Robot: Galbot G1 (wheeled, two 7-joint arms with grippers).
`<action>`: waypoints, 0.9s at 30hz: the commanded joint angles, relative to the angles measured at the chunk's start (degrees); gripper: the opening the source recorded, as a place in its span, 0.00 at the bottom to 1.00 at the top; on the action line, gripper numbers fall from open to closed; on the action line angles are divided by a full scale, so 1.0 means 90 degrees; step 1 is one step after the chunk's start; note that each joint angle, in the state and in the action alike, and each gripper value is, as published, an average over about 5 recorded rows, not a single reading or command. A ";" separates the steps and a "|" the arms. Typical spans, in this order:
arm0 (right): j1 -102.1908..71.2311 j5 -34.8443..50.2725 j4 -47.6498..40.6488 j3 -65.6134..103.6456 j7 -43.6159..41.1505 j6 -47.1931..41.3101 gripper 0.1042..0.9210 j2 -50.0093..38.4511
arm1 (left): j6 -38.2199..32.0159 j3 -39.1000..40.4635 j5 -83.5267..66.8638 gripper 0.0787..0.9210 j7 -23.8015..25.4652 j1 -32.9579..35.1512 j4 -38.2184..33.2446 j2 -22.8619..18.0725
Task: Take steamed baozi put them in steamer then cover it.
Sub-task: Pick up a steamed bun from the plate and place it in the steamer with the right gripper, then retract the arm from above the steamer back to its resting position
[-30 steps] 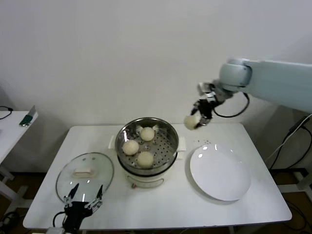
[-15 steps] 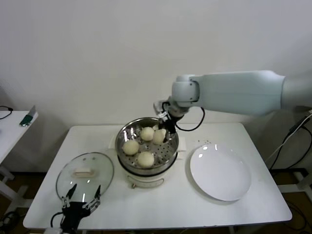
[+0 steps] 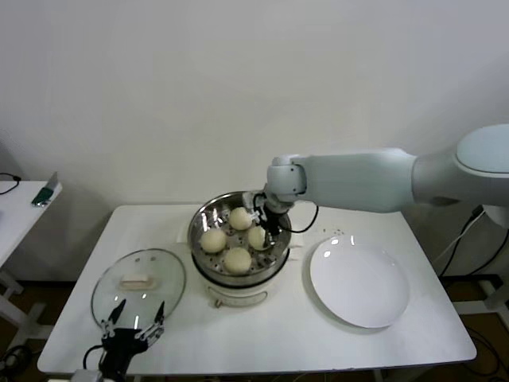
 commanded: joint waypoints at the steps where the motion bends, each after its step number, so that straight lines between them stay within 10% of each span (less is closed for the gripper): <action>1: -0.0046 0.0225 -0.0043 0.0174 0.0057 -0.0002 0.80 -0.0016 | 0.0022 -0.0012 -0.0011 0.88 0.0003 0.0002 -0.0002 0.0020; 9: 0.0847 0.0949 0.0106 0.0713 -0.0223 0.0400 0.88 -0.1411 | -0.0008 -0.0097 -0.0217 0.88 -0.0062 -0.0173 -0.0005 0.0095; 13: 0.0490 0.1454 0.0321 0.1420 0.1142 0.0137 0.88 -0.2433 | -0.0203 -0.0108 -0.0649 0.88 -0.0317 -0.0516 -0.0005 0.0091; 27: -0.6283 0.0764 0.1153 0.8409 0.4247 0.1265 0.88 -0.5262 | -0.0710 -0.0123 -0.0003 0.88 -0.0432 -0.0891 0.0205 0.0312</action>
